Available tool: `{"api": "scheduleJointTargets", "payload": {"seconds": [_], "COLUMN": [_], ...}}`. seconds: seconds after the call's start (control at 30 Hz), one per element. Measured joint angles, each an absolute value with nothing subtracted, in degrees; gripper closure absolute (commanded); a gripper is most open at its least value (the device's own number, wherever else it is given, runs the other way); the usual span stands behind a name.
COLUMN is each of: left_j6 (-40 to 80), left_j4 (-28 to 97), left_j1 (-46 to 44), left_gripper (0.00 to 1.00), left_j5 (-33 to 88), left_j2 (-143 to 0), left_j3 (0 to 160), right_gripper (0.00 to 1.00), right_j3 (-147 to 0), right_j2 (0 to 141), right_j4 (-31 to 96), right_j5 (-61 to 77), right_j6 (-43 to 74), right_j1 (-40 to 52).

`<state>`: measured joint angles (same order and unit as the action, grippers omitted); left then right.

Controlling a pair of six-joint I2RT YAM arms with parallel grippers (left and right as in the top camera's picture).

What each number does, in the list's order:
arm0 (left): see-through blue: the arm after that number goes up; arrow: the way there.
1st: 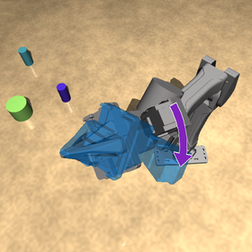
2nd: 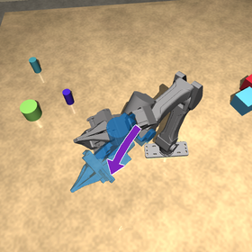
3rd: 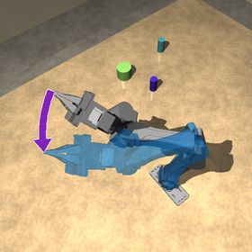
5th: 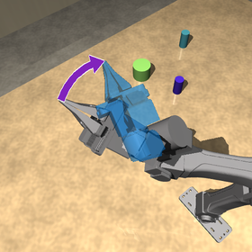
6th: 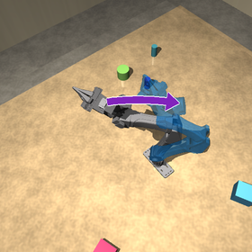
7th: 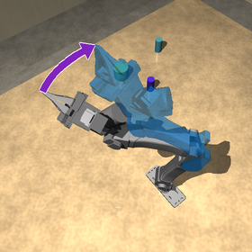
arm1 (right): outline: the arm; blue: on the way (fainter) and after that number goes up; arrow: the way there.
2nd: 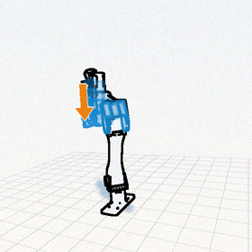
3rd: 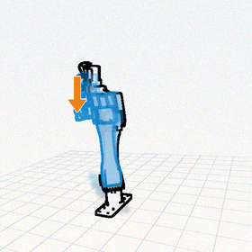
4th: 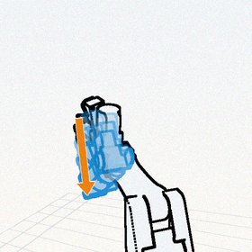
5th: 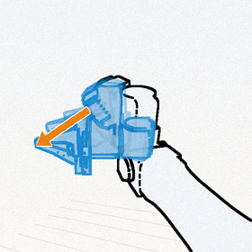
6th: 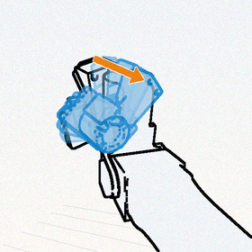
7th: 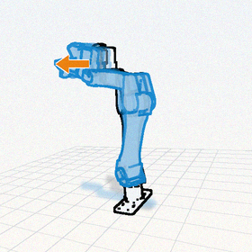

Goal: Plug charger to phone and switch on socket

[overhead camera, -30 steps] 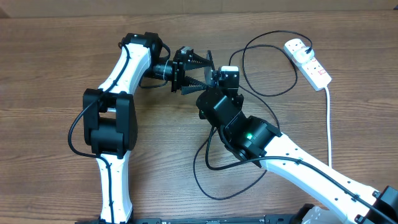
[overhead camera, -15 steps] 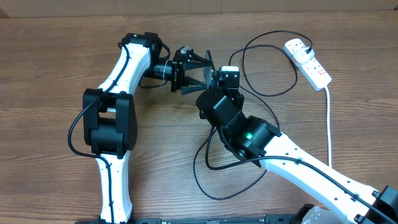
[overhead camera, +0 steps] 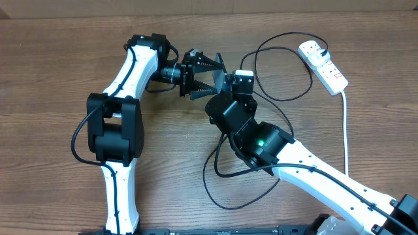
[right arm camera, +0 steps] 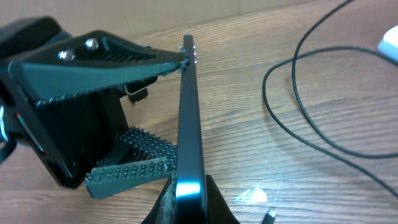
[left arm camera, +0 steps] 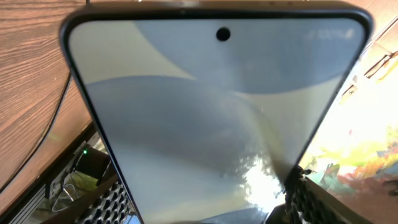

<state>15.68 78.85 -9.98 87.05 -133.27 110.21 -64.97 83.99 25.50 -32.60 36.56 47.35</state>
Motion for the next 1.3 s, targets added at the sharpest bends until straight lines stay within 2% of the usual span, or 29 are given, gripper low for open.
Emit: {"api": "scheduleJointTargets", "payload": {"seconds": [0.47, 0.53, 0.57, 0.6, 0.67, 0.93, 1.07, 1.13, 1.3], "left_j6": [15.9, 16.6, 17.3, 17.8, 19.1, 22.9, 23.9, 24.2, 25.1], "left_j4": [77.1, 75.6, 74.8, 74.3, 72.9, 71.1, 71.1, 71.1, 71.1], "left_j1": [-10.0, -10.0, -10.0, -10.0, -10.0, -10.0, -10.0, -10.0, -10.0], "left_gripper": [0.31, 0.35, 0.39, 0.48, 0.54, 0.41, 0.42, 0.50, 0.58], "left_j5": [88.0, 88.1, 88.1, 88.1, 88.2, 88.5, 88.6, 88.6, 88.6], "left_j2": [-133.3, -133.3, -133.3, -133.3, -133.3, -133.3, -133.3, -133.3, -133.3], "left_j3": [110.3, 110.4, 110.4, 110.4, 110.4, 110.5, 110.5, 110.5, 110.5], "right_gripper": [0.96, 0.96, 0.96, 0.96, 0.96, 0.96, 0.96, 0.96, 0.96], "right_j3": [-65.0, -65.0, -65.0, -65.0, -65.0, -65.0, -65.0, -65.0, -65.0], "right_j2": [84.1, 84.1, 84.1, 84.1, 84.1, 84.1, 84.1, 84.1, 84.1], "right_j4": [23.2, 23.2, 23.2, 23.2, 23.1, 20.1, 19.0, 19.1, 19.9], "right_j5": [-34.9, -34.7, -34.6, -34.3, -33.6, -28.9, -27.4, -26.7, -25.4], "right_j6": [63.2, 68.5, 71.5, 74.7, 80.4, 97.2, 100.2, 101.5, 105.4], "right_j1": [44.3, 43.8, 43.6, 43.5, 43.5, 43.5, 43.5, 43.5, 43.5]}}
